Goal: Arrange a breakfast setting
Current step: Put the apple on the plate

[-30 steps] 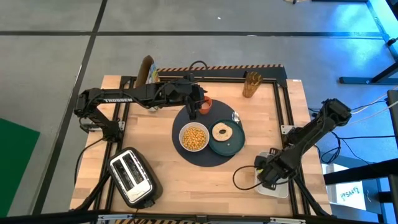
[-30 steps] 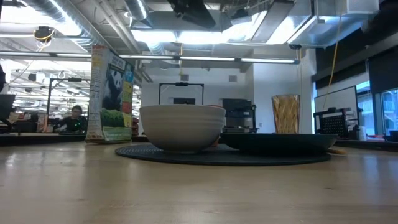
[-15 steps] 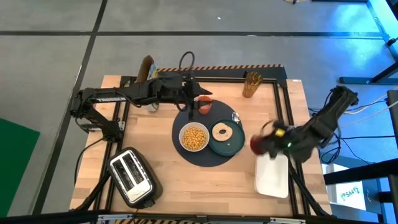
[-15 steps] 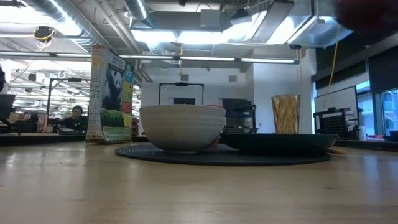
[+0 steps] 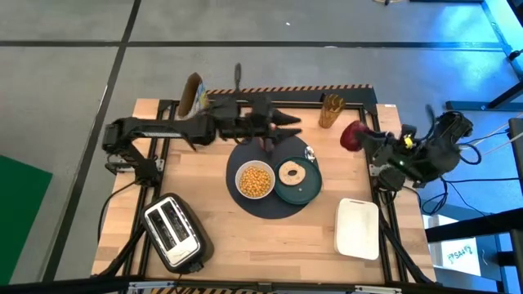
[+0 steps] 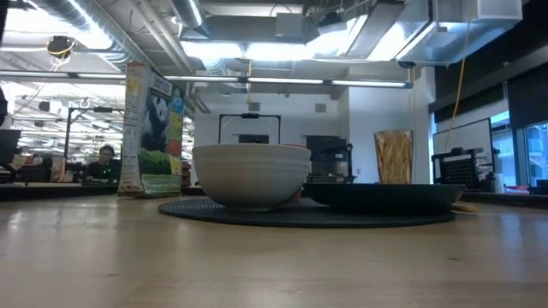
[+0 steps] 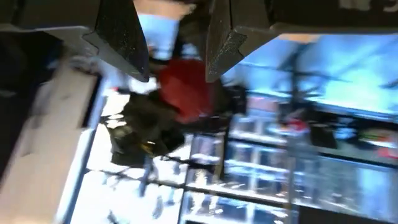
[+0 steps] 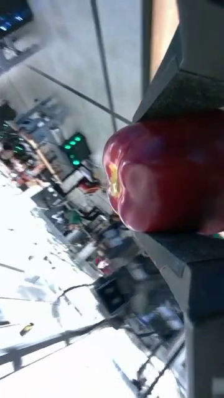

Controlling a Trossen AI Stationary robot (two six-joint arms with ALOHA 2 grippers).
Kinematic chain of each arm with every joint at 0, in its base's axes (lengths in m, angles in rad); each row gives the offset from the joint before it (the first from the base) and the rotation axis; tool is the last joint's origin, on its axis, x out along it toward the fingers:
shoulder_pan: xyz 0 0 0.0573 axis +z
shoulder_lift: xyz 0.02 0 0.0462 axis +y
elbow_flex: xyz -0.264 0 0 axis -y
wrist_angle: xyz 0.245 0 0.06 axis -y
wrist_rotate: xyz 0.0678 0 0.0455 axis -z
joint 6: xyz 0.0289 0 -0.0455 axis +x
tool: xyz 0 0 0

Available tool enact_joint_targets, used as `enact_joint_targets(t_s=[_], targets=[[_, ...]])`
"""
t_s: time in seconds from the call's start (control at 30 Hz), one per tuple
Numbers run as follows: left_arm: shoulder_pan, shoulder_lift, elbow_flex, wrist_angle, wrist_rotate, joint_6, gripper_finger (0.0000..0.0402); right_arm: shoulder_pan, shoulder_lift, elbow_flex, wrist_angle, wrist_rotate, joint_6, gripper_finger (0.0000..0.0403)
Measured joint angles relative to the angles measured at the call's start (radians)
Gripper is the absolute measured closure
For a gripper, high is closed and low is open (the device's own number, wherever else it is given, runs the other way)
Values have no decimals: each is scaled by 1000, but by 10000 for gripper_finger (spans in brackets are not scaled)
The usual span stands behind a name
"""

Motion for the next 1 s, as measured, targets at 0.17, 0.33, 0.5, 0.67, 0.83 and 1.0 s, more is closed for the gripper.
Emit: enact_joint_targets(t_s=[0.17, 0.33, 0.5, 0.67, 0.83, 1.0], targets=[[6, 113, -1, 195, 103, -189, 250, -119, 18, 0, 309, -179, -282, 172], [18, 208, -1, 416, 229, -358, 250, -253, 32, 0, 506, -461, -419, 171], [21, 263, -1, 614, 212, -384, 250, -353, 57, 0, 534, -650, -407, 170], [14, 296, 10, 649, 181, -343, 250, -472, 118, 0, 619, -836, -407, 170], [-5, 289, 53, 642, 191, -176, 250, -570, 173, -1, 662, -958, -315, 169], [-12, 293, 91, 599, 193, -115, 250, -609, 197, -1, 664, -1022, -247, 169]])
